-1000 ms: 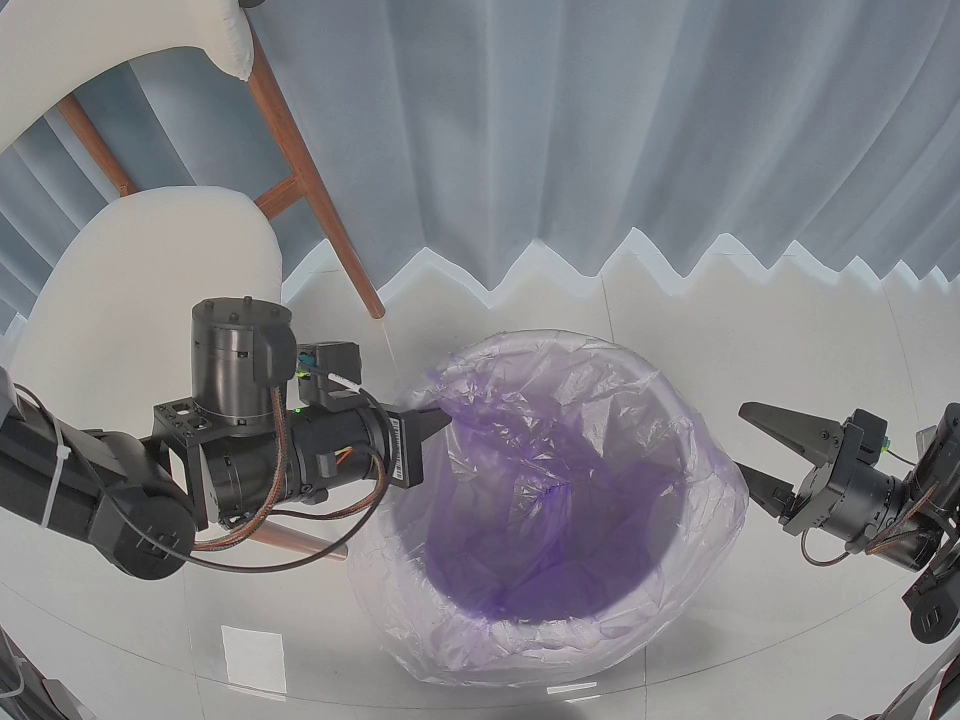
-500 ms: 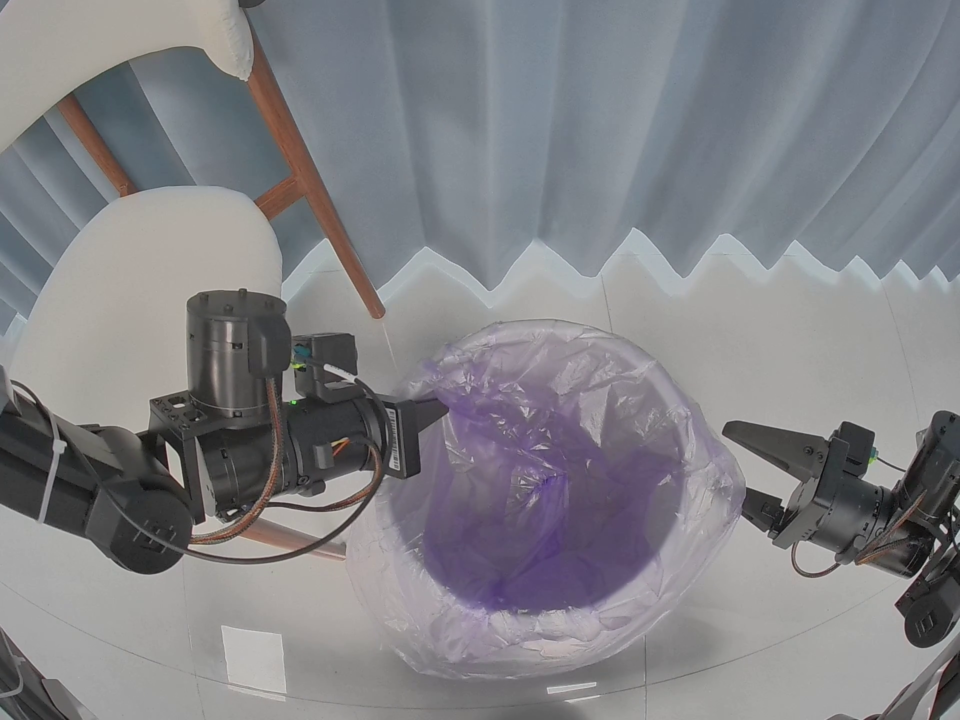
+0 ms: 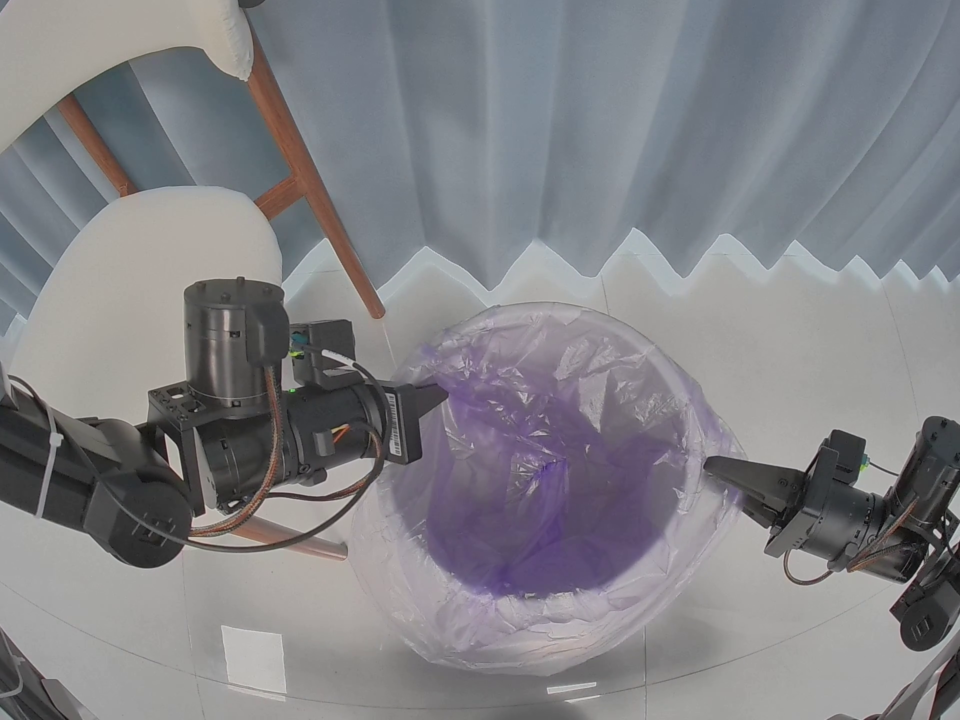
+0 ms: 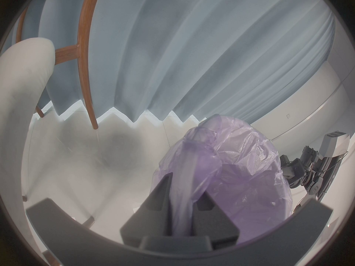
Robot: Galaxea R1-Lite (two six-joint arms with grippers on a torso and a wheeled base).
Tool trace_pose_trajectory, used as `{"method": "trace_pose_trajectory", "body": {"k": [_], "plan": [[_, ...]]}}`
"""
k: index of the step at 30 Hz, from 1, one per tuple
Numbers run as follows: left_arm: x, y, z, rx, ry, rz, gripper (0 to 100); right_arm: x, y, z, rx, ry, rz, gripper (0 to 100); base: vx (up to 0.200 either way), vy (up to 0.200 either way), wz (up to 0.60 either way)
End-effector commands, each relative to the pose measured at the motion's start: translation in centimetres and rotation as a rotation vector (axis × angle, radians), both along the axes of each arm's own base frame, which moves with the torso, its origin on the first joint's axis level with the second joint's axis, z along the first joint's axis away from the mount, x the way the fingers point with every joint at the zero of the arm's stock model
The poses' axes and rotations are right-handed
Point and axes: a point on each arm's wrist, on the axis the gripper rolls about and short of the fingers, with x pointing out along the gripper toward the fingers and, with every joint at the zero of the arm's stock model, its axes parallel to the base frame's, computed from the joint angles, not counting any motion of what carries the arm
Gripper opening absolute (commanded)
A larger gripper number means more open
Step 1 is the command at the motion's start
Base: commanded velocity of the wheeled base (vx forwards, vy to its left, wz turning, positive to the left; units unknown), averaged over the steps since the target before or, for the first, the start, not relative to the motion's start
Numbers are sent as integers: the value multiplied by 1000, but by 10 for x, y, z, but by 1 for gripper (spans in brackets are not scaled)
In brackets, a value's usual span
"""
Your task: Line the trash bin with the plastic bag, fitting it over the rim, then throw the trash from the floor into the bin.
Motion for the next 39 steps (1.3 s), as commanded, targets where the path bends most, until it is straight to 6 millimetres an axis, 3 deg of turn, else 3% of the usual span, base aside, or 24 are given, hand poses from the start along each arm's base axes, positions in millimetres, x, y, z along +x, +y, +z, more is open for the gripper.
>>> {"method": "trace_pose_trajectory", "body": {"k": [1,8,13,19,20,30,39], "plan": [[-1,1,2,-4,-6,4,0,2,0,-1,1,1,-8,0,0,0,0],[-5,2,8,-15,-19,1,0,8,2,-8,-33,4,-26,0,0,0,0],[-6,3,9,-18,-22,1,0,14,4,-28,-146,-11,-12,0,0,0,0],[-8,2,11,-40,-13,3,0,20,6,-29,-167,-42,-10,0,0,0,0],[-8,2,11,-40,-13,3,0,20,6,-29,-167,-42,-10,100,0,0,0],[-5,1,11,-39,-14,4,0,6,-5,-26,-182,-34,-73,100,0,0,0],[-1,-2,16,-48,-29,5,0,5,-47,-22,-246,-89,-267,100,0,0,0]]}}
